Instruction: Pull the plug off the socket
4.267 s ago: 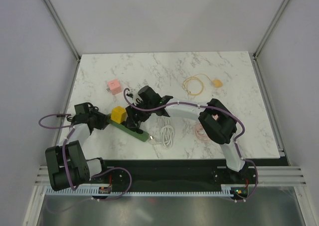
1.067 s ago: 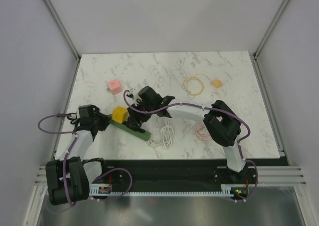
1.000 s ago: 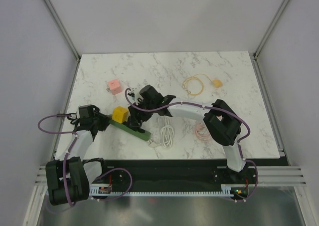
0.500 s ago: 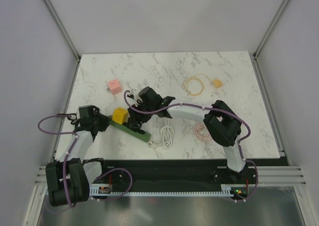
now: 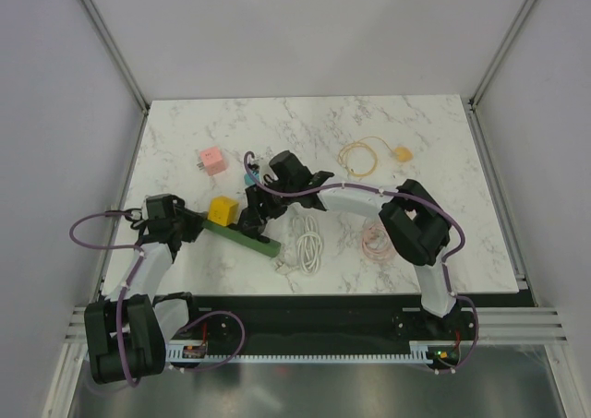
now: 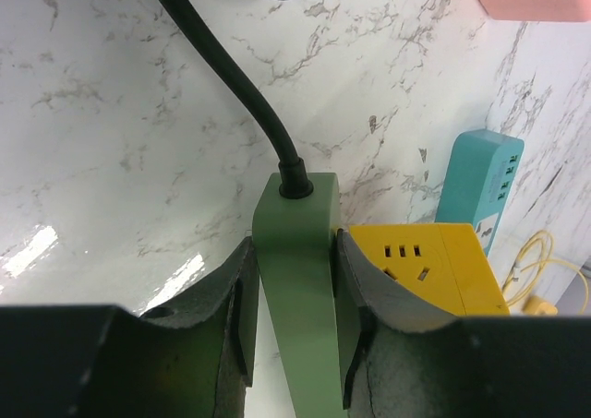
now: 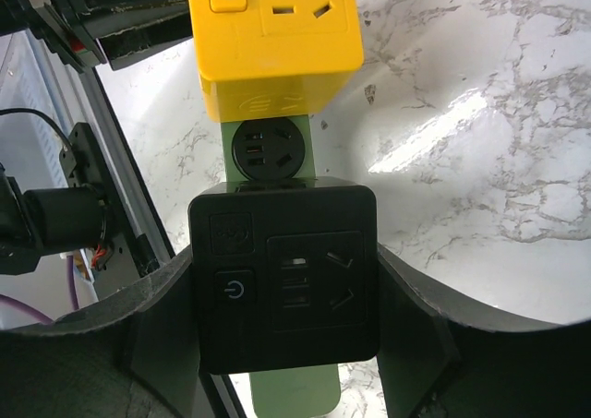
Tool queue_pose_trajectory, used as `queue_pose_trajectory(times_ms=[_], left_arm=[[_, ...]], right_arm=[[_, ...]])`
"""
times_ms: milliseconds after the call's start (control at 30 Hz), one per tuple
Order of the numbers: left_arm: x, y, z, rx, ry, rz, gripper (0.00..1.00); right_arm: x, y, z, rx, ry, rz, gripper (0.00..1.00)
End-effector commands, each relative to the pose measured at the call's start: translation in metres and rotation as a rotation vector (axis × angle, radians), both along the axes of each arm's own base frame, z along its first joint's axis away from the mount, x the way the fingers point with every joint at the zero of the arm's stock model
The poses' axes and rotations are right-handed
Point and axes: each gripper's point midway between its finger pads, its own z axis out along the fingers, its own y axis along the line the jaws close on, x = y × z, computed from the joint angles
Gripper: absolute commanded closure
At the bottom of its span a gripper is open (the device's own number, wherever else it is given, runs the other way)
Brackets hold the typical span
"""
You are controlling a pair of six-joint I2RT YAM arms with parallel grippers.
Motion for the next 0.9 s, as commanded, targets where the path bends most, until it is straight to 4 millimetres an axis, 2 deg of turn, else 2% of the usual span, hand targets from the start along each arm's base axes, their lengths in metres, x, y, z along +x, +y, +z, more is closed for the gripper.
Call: queue_pose_trajectory(times_ms=[0,33,67,100,267,367,400,467,533,667,767,867], left_arm=[[-0.022,0.028,-0.019,0.155,0.111,0.034,0.98],[-0.022,0.028,-0.019,0.154,0.111,0.035,0.98],[-0.022,0.028,-0.019,0.154,0.111,0.035,0.98],[-0.021,0.028,-0.019,0.154,0.111,0.035,0.98],[-0.021,0.028,-0.018,0.158,0.109,0.036,0.98],[-0.021,0.029,-0.017,0.163,0.103,0.035,0.98],[-0.022,0.028,-0.017,0.162,0.105,0.036,0.98],[-0.022,0.029,-0.018,0.163,0.108,0.037,0.98],[-0.022,0.029,-0.016,0.165,0.104,0.039,0.98],[-0.022,0.029,-0.016,0.167,0.104,0.04,0.98],[-0.022,0.029,-0.017,0.163,0.107,0.04,0.98],[-0.022,0.028,-0.017,0.163,0.108,0.037,0.98]], right_arm=[[0.051,-0.024,0.022,-0.058,-0.155,-0.152,1.0],[0.054,-0.024,0.025,-0.099,-0.21,-0.158,1.0],[0.06,-0.036,0.017,-0.197,-0.265,-0.203,1.0],[0.053,-0.031,0.017,-0.229,-0.32,-0.162,1.0],[0.053,-0.033,0.018,-0.29,-0.381,-0.169,1.0],[0.053,-0.027,0.025,-0.225,-0.338,-0.159,1.0],[0.048,-0.025,0.028,-0.138,-0.247,-0.112,1.0],[0.052,-0.018,0.042,0.008,-0.143,-0.139,1.0],[0.056,-0.025,0.043,0.046,-0.096,-0.148,1.0],[0.052,-0.023,0.043,0.058,-0.082,-0.138,1.0],[0.061,-0.036,0.032,-0.035,-0.142,-0.185,1.0],[0.058,-0.037,0.035,-0.038,-0.151,-0.176,1.0]])
